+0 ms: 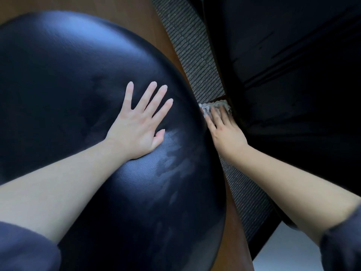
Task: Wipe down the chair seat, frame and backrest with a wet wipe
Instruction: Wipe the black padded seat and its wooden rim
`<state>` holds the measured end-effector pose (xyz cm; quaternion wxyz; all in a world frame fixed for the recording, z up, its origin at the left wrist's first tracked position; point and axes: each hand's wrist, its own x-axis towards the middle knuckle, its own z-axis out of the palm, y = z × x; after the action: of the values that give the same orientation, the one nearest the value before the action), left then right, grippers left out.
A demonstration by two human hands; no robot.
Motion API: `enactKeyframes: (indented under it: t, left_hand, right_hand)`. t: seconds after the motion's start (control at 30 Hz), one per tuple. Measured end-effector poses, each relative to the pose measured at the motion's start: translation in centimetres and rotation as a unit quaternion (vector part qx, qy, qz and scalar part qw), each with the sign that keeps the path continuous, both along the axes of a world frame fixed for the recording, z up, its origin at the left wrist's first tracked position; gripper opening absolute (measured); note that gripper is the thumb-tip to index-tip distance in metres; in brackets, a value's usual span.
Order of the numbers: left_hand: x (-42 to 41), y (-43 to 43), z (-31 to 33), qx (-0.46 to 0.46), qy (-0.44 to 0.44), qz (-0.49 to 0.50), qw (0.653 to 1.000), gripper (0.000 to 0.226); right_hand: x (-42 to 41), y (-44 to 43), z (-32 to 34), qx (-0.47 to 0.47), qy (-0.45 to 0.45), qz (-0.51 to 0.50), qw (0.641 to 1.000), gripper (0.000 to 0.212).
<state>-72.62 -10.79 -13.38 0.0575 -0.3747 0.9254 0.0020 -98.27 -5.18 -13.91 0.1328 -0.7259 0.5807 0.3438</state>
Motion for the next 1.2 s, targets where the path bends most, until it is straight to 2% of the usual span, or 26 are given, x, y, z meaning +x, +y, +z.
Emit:
enactKeyframes:
  t: [0.3,0.4,0.47,0.53,0.63,0.73,0.77,0.9,1.0,1.2]
  left_hand:
    - [-0.1,0.1,0.1,0.000,0.002,0.001,1.000,0.071]
    - [-0.1,0.0,0.1,0.007,0.005,0.003,1.000,0.071]
    - [0.0,0.0,0.2,0.007,0.007,0.002,1.000,0.071]
    - [0.0,0.0,0.1,0.007,0.012,0.003,1.000,0.071]
    - [0.0,0.1,-0.1,0.003,0.012,0.002,1.000,0.071]
    - [0.0,0.0,-0.1,0.002,0.011,-0.003,1.000,0.071]
    - [0.0,0.0,-0.1,0.002,0.011,-0.003,1.000,0.071]
    - [0.1,0.0,-0.1,0.003,0.007,-0.001,1.000,0.071]
    - [-0.1,0.0,0.0,0.008,0.014,-0.002,1.000,0.071]
    - [0.0,0.0,0.0,0.008,0.010,-0.001,1.000,0.071]
  right_hand:
    - [0.5,-3.3,0.2,0.023,0.017,0.015,0.999,0.058]
    - [-0.7,1.1,1.8,0.075,0.020,0.035,0.996,0.057]
    - [-1.4,5.0,2.7,0.129,0.050,0.055,0.989,0.061]
    - [-1.8,7.0,2.6,0.162,0.070,0.072,0.982,0.057]
    - [-1.7,6.2,1.5,0.046,0.021,0.059,0.997,0.060]
    - [-1.9,6.6,1.3,0.123,0.049,0.059,0.989,0.057]
    - [-2.2,7.0,1.3,0.120,0.035,0.063,0.990,0.056]
    - [-2.5,7.8,0.8,0.013,0.007,0.067,0.998,0.057]
    - [-1.9,7.5,0.9,0.078,0.043,0.024,0.996,0.058]
    - [-2.2,8.2,-0.2,0.028,0.027,0.027,0.999,0.057]
